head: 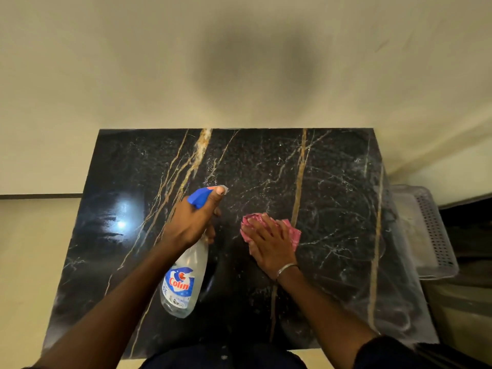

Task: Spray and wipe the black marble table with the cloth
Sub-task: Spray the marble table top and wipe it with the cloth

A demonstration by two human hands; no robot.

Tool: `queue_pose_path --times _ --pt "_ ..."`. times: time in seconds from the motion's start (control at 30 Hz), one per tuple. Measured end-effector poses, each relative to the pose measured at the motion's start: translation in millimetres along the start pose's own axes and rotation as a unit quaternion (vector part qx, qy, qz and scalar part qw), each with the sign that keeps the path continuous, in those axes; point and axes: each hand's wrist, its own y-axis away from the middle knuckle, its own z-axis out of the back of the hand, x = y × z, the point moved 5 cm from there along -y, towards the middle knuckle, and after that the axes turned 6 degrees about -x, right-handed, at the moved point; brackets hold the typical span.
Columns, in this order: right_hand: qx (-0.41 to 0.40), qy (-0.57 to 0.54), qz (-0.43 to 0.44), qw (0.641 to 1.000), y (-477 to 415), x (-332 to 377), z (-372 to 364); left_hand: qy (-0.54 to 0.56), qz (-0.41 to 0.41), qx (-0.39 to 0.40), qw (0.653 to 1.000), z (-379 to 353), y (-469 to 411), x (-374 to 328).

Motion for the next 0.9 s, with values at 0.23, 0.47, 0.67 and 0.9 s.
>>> queue_pose_path --times 0.23,0.47,0.67,0.9 --pt "-0.052 -0.635 -0.294 0.713 13 -30 45 0.021 0.001 0.031 0.999 -10 32 -10" --pt "-0.025 -0.921 -0.297 0.253 43 -36 54 0.046 -0.004 0.117 0.992 -16 55 -27" --pt "-0.038 -0.933 -0.243 0.264 36 -40 66 0.025 -0.014 0.150 0.988 -23 68 -42" --pt "-0.085 -0.925 -0.291 0.230 37 -40 82 0.012 -0.010 0.143 0.990 -24 74 -40"
